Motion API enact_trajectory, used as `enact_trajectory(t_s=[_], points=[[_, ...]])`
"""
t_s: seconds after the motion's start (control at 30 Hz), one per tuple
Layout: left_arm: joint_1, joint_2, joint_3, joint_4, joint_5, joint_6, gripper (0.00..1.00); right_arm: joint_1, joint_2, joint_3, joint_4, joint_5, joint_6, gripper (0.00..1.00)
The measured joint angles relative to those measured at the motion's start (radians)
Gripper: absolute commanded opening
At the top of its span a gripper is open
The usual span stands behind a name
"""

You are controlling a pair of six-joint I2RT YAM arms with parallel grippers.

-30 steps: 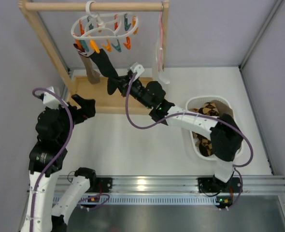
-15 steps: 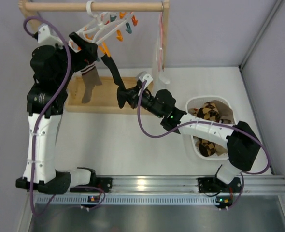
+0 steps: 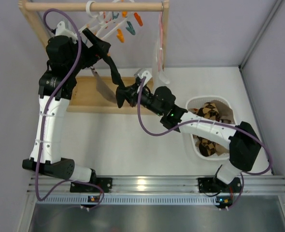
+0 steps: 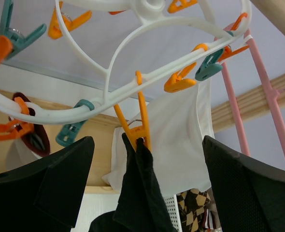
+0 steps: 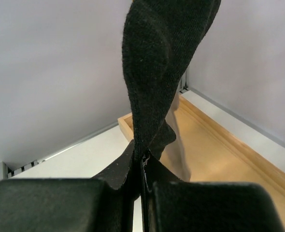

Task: Remove the socks clipped to the hanger

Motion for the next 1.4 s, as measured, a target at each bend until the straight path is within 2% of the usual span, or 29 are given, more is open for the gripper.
enact_trajectory(t_s=[0.4, 0.63, 1.0, 1.23, 1.4], points=[[0.000, 0.007, 0.008, 0.001, -0.068, -0.022, 0.89, 0.017, 0.052, 0.020, -0.010, -0.002, 0.013, 0.00], [0.000, 0.061, 0.015, 0.002, -0.075, -0.041, 0.87, 0.025, 0.071, 0.058, -0.018, -0.002, 0.012, 0.00], [0.000, 0.048, 0.016, 0.002, -0.075, -0.056, 0.83, 0.040, 0.137, 0.084, -0.026, 0.009, 0.003, 0.00], [-0.006, -0.054, -0.051, -0.003, -0.072, -0.072, 0.83, 0.046, 0.149, 0.094, -0.026, 0.021, -0.007, 0.00], [-0.008, -0.115, -0.045, 0.008, -0.042, -0.071, 0.83, 0.046, 0.149, 0.094, -0.026, 0.025, -0.006, 0.00]])
